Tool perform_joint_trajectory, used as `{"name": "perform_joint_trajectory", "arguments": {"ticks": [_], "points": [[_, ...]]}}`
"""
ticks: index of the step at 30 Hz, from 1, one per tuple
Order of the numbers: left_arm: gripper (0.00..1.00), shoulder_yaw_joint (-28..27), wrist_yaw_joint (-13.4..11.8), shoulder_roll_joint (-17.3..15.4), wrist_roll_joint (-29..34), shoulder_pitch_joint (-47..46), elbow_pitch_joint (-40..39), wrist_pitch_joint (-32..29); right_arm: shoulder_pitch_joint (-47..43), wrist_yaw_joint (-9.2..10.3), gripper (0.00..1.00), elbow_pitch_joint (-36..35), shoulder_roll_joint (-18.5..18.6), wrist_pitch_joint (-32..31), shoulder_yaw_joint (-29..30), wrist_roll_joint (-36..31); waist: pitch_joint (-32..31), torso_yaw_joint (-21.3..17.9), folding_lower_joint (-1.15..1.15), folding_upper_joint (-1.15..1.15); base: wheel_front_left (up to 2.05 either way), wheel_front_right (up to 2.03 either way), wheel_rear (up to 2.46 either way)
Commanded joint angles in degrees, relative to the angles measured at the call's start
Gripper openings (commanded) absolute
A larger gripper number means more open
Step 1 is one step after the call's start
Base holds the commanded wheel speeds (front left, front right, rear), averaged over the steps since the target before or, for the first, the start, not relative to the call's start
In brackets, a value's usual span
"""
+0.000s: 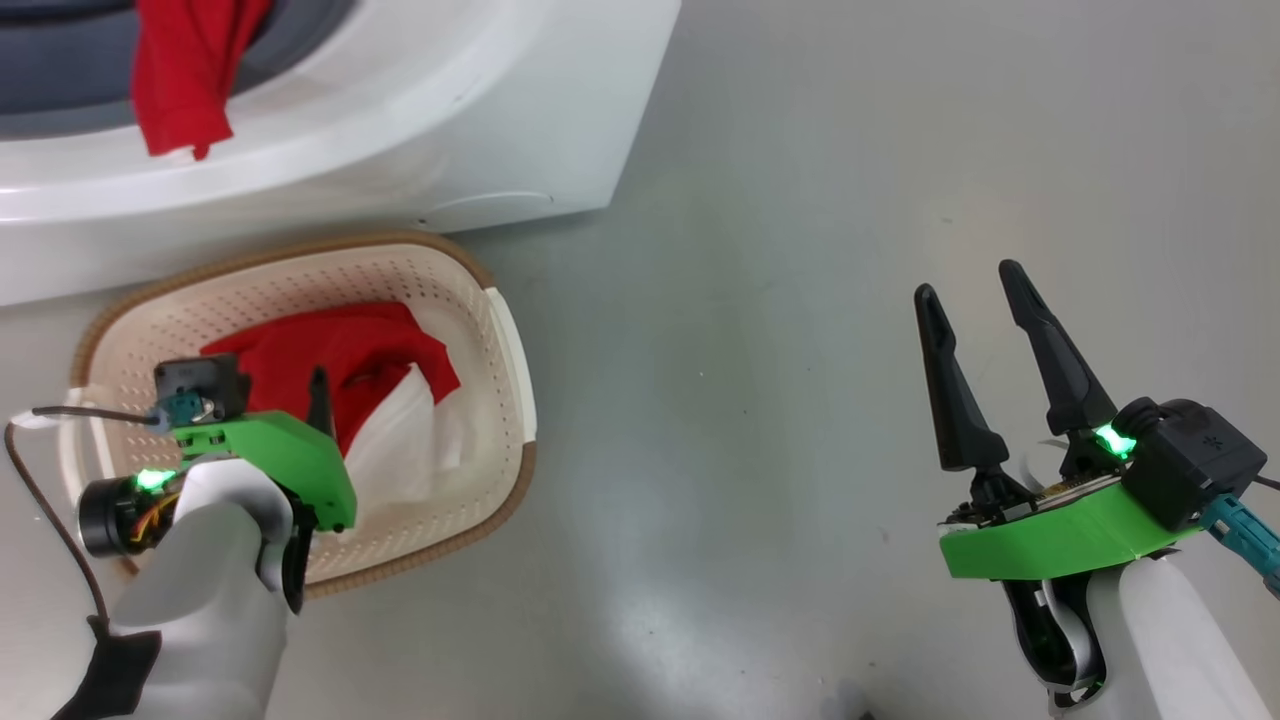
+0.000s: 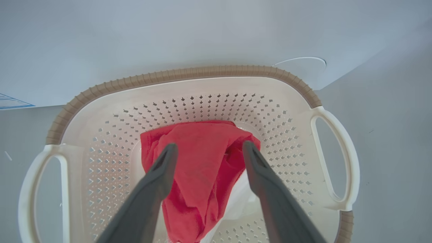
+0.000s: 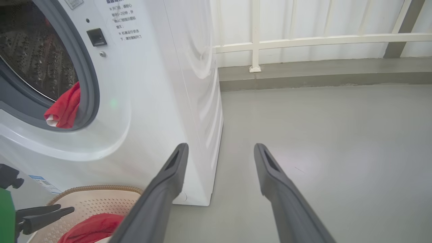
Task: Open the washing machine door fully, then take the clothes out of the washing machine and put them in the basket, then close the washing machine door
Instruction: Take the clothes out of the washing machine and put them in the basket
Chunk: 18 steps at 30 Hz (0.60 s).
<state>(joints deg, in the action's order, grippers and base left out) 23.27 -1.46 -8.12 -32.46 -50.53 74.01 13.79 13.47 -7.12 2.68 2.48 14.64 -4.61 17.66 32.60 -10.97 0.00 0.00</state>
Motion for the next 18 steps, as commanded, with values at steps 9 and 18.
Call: {"name": "perform_joint_trajectory", "arguments": {"ticks": [9,18], "points": [[1.00,-2.3,0.8,-1.7,0.3,3.3,-6.3,1.2,-0.9,-0.36,1.00,0.3,0.4,0.4,-1.0,0.1,-4.6,2.5,0.00,0.00,0.00,0.00,0.00],[1.00,-5.9,-1.8,-2.3,3.7,10.2,-20.7,1.2,-1.6,-0.36,1.00,1.2,0.4,0.4,-0.7,-1.2,-9.0,4.0,0.00,0.00,0.00,0.00,0.00]]}}
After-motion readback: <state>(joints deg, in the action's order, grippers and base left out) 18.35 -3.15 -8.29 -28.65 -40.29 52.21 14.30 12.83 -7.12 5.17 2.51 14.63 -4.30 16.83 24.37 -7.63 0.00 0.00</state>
